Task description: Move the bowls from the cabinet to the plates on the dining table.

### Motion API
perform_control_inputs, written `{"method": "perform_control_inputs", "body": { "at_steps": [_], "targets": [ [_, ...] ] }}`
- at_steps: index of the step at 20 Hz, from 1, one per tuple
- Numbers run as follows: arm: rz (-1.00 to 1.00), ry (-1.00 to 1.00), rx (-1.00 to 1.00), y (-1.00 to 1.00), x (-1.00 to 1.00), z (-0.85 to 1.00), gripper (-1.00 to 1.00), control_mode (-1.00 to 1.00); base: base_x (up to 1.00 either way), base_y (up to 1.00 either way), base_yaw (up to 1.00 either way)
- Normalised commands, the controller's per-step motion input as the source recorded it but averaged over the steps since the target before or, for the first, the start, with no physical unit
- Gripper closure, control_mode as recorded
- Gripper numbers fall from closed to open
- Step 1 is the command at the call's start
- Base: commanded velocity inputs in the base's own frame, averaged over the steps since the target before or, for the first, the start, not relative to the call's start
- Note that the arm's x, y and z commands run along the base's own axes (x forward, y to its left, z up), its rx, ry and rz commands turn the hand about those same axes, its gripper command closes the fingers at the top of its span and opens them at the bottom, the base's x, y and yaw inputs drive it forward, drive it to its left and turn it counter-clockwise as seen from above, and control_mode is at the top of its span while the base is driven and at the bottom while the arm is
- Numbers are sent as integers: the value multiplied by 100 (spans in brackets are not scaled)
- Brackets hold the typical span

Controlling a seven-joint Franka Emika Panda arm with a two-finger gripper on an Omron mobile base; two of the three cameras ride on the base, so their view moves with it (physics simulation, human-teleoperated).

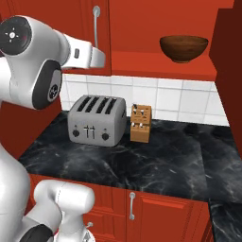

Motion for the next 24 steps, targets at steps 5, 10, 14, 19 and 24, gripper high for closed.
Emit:
{"method": "perform_control_inputs", "body": {
  "at_steps": [5, 10, 14, 19, 24],
  "targets": [
    [8, 0, 3, 23, 3, 0, -100, -100, 0, 0, 0],
    [6, 0, 0, 24, 21, 0, -100, -100, 0, 0, 0],
    [2, -2, -4, 6, 45, 0, -100, -100, 0, 0, 0],
    [0, -3, -4, 0, 60, 0, -100, -100, 0, 0, 0],
    [0, -3, -3, 0, 55, 0, -100, -100, 0, 0, 0]
  ]
}}
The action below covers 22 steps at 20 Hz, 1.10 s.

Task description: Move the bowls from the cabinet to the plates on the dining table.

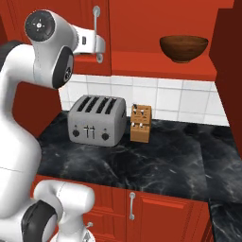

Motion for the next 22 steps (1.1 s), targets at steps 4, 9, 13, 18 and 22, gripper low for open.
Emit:
{"method": "perform_control_inputs", "body": {
  "at_steps": [4, 9, 13, 18, 22],
  "targets": [
    [0, -2, 0, 2, 46, 0, -100, -100, 0, 0, 0],
    [0, -1, 0, 6, 46, 0, -100, -100, 0, 0, 0],
    [0, 0, 0, 0, 50, 0, -100, -100, 0, 0, 0],
    [0, 0, 0, 0, 52, 0, -100, -100, 0, 0, 0],
    [0, 0, 0, 0, 54, 0, -100, -100, 0, 0, 0]
  ]
}}
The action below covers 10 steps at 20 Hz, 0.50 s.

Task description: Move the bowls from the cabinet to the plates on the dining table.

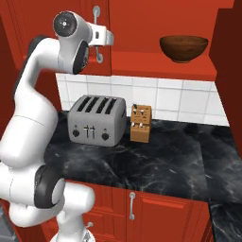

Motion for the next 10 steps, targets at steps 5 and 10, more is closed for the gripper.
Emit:
{"method": "perform_control_inputs", "body": {
  "at_steps": [5, 10],
  "targets": [
    [0, 0, 0, 0, 50, 0, -100, -100, 0, 0, 0],
    [0, 0, 0, -2, 50, -2, -100, -100, 0, 0, 0]
  ]
}}
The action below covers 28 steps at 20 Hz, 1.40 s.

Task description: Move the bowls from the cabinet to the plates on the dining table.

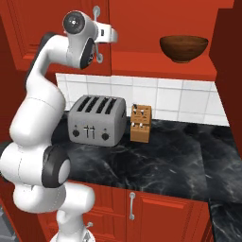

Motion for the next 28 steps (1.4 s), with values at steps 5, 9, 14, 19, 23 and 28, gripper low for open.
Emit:
{"method": "perform_control_inputs", "body": {
  "at_steps": [5, 9, 14, 19, 23, 28],
  "targets": [
    [0, 0, 0, -5, 53, -8, -100, -100, 0, 0, 0],
    [0, 0, 0, -7, 59, -13, -100, -100, 0, 0, 0],
    [0, 0, 0, -4, 75, -23, 100, -100, 0, 0, 0],
    [0, 0, 0, 1, 19, -5, 100, -100, 0, 0, 0],
    [0, -4, 0, 20, -38, 6, 100, -100, 0, 0, 0],
    [0, -8, 2, 31, -71, 19, 100, -100, 0, 0, 0]
  ]
}}
